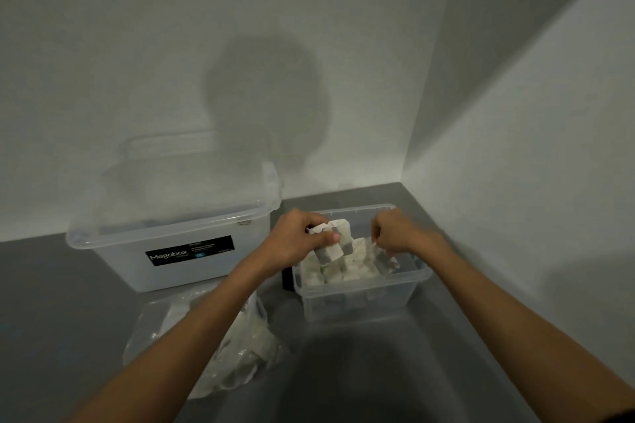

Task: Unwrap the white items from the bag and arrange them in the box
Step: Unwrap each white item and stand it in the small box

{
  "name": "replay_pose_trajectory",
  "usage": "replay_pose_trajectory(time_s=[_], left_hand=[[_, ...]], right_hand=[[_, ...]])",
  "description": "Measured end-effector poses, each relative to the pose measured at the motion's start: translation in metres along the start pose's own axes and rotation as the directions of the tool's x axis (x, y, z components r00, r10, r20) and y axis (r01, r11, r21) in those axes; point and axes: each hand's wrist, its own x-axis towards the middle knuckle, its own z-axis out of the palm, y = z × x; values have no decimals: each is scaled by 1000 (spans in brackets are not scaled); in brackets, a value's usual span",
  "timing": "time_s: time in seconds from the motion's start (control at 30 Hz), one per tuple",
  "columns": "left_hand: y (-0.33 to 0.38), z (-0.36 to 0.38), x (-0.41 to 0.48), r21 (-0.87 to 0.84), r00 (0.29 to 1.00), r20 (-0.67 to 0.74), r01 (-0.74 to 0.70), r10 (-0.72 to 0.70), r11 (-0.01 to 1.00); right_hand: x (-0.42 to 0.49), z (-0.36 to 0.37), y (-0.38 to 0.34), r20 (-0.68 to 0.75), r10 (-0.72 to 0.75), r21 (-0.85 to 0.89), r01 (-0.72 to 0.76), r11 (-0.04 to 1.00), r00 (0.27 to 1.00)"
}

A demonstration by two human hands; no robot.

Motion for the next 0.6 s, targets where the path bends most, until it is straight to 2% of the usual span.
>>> replay_pose_trajectory(time_s=[0.17, 0.4, 0.6], left_hand=[[-2, 14, 6, 27, 999, -36, 27, -26, 999], [-4, 23, 8, 71, 995, -91, 58, -51, 996], [-9, 25, 15, 105, 992, -83, 106, -98, 989]], right_hand=[[12, 14, 6, 143, 88, -105, -73, 992, 986], [26, 31, 16, 72, 25, -206, -9, 978, 997], [32, 37, 16, 135, -11, -258, 46, 965, 991]])
